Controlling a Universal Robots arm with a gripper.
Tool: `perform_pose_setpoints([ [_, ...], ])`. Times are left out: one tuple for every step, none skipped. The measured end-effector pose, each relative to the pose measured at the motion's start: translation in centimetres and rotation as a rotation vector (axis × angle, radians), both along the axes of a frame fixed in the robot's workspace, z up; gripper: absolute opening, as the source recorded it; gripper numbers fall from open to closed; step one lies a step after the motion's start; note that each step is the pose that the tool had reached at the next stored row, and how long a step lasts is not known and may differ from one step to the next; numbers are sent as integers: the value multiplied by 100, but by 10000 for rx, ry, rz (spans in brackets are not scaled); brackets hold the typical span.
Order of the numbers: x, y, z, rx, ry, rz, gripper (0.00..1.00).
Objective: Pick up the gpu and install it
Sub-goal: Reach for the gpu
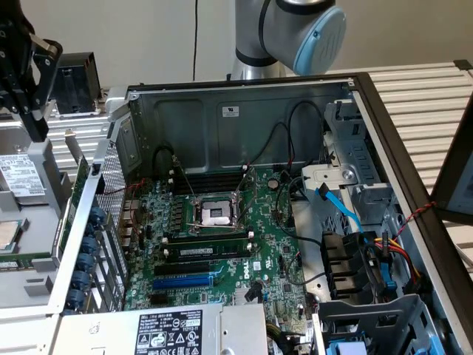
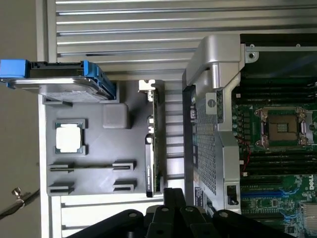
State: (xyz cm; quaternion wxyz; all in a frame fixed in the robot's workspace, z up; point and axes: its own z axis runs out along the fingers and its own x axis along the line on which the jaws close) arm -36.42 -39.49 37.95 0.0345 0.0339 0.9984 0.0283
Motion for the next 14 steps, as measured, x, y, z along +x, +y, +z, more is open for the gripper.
perform_pose_setpoints([
  [-18,3,-2,0,-130,0,11],
  [-39,8,-5,-1,-244,0,11],
  [-69,14,-11,-1,-303,0,11],
  [-110,17,-20,-1,-312,0,11],
  [-140,18,-30,-1,-314,0,11],
  [-170,19,-43,-1,-312,0,11],
  [-192,19,-55,0,-313,0,11],
  [-202,19,-65,9,-317,-1,11],
  [-214,19,-77,14,-317,-1,11],
  [-226,19,-88,17,-319,0,12],
  [-237,18,-96,17,-317,0,18],
  [-248,19,-102,17,-317,0,18],
  [-255,19,-109,18,-317,-1,24],
  [-261,19,-124,18,-318,0,30],
])
